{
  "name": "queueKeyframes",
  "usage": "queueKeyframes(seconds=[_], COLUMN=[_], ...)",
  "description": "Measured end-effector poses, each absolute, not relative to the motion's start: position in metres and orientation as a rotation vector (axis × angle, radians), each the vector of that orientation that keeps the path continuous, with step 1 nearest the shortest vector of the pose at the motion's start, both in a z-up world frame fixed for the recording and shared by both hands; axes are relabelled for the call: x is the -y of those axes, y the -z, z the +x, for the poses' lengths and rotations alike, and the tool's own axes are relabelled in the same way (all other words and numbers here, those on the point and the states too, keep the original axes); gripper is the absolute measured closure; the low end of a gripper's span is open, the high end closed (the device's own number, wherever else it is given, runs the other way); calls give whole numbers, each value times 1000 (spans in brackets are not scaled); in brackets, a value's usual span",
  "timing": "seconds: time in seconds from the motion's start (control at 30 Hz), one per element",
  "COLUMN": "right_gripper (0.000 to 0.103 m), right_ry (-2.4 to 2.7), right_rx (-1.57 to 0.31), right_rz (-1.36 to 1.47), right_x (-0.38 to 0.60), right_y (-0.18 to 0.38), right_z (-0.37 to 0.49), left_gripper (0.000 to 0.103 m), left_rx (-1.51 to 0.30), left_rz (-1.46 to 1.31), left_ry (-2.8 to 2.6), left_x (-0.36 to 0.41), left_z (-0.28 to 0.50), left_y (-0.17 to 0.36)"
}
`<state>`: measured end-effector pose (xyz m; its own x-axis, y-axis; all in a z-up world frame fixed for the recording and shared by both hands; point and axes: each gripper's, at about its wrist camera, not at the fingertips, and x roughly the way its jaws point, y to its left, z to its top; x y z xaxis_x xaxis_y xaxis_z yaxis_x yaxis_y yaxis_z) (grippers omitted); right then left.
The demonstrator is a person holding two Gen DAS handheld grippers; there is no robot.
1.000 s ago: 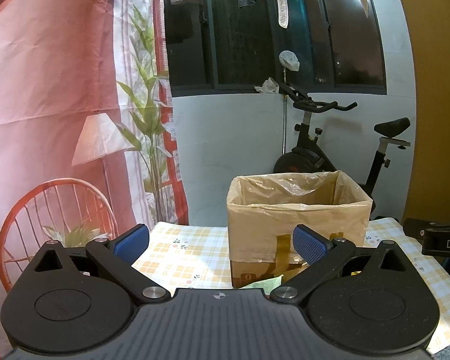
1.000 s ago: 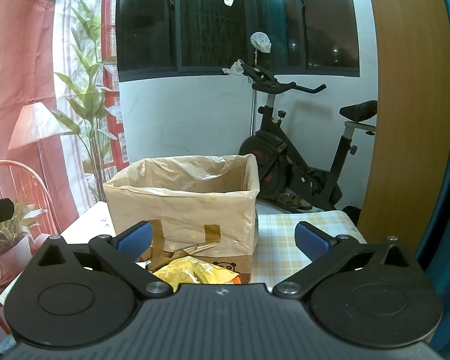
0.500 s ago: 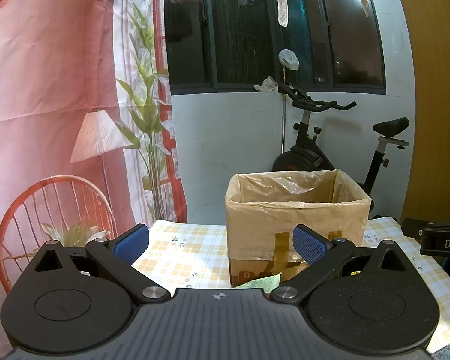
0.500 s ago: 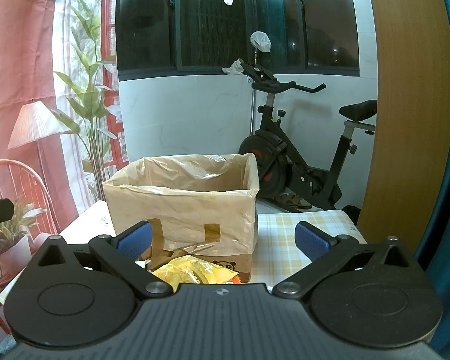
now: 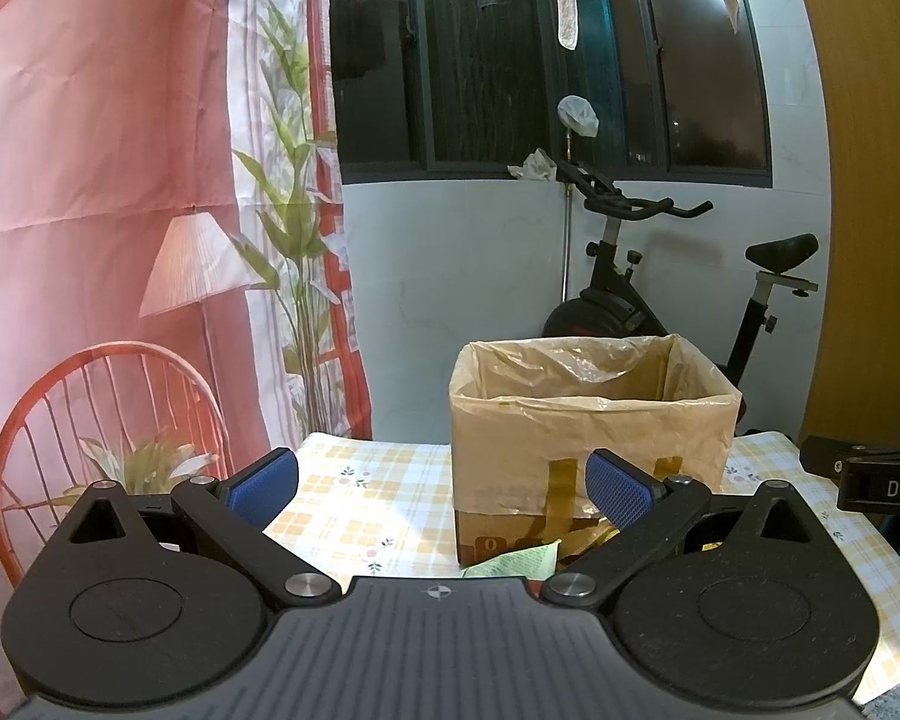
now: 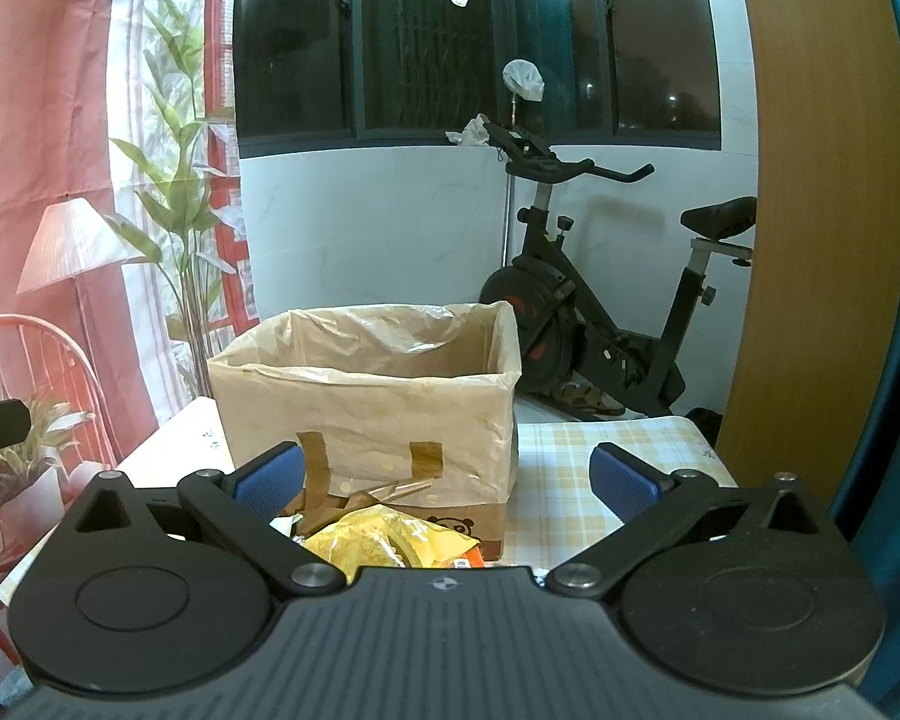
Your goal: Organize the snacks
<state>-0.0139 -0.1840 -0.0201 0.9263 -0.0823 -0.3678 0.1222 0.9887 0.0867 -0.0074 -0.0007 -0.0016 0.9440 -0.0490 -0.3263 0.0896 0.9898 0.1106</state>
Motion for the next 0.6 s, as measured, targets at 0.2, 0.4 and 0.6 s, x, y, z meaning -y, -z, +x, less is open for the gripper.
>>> queueKeyframes(seconds=[0.2,0.4,0.6], right_gripper=[0,0,0], right_ry=[105,106,106], right_rx=[-373,-374,-376], right_rz=[109,109,109], right_x=[184,184,184], right_y=[20,19,21], right_z=[-14,-14,-14], left_gripper=[0,0,0], left_rx=[-329,-331,-330], left_rz=[125,124,122], left_ry=[71,71,71], left_x=[1,1,1], left_z=[-8,-8,-7], left_y=[2,3,4])
